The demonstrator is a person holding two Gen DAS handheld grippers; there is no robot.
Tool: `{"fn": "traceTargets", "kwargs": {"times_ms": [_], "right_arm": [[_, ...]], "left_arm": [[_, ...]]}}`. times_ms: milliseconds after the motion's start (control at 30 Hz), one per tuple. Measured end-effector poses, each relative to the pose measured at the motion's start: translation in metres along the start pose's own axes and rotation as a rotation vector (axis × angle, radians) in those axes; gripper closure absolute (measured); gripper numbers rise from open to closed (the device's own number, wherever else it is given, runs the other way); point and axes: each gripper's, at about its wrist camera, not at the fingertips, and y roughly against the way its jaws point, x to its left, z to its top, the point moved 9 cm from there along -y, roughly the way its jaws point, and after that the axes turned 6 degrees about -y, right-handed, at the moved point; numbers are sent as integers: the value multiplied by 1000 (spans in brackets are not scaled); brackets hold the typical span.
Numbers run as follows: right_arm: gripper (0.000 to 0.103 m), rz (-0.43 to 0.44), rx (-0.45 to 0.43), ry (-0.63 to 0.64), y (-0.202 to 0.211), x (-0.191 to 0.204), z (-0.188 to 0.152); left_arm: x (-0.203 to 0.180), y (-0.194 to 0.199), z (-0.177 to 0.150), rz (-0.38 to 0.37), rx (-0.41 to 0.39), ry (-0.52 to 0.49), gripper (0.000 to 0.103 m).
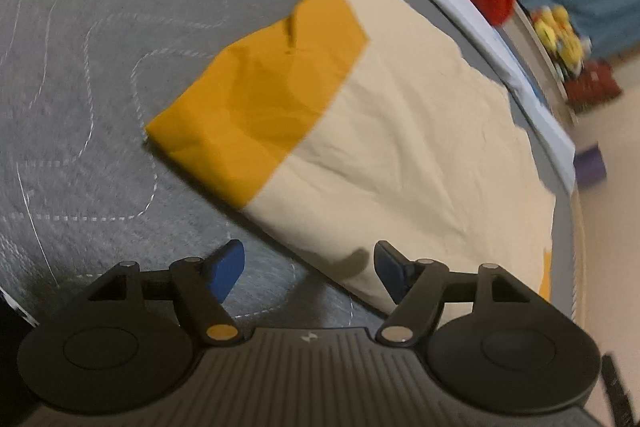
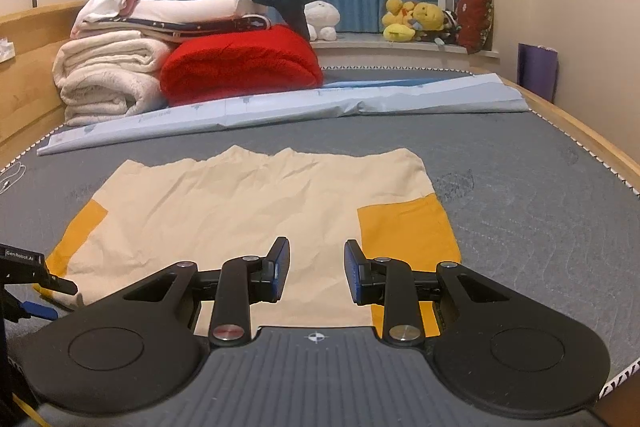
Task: Fold large clothes
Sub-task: 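Open both tools and raise them away from the flattened jacket, then grasp the yellow sleeve with the left tool and lift it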
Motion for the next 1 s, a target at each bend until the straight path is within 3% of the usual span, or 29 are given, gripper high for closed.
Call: {"fn": "traceTargets", "kwargs": {"times_ms": [233, 667, 800, 900, 967, 1000], "right_arm": [[72, -5, 19, 6, -8, 4, -2], [72, -7, 27, 77, -9, 12, -6], [72, -12, 36, 67, -9, 10, -7], [72, -15, 50, 53, -11, 10, -9], [72, -16, 60, 54, -13, 13, -12], [72, -16, 64, 57, -14, 14, -13]], "left_arm": [[11, -7, 8, -25, -30, 46, 27], [28, -17, 37, -67, -184, 268, 27], [26, -20, 42, -64, -226, 289, 27], [26, -22, 44, -60, -238, 299, 37], [26, -22, 43, -66, -233, 299, 60], [24, -22, 44, -77, -229, 293, 66]]}}
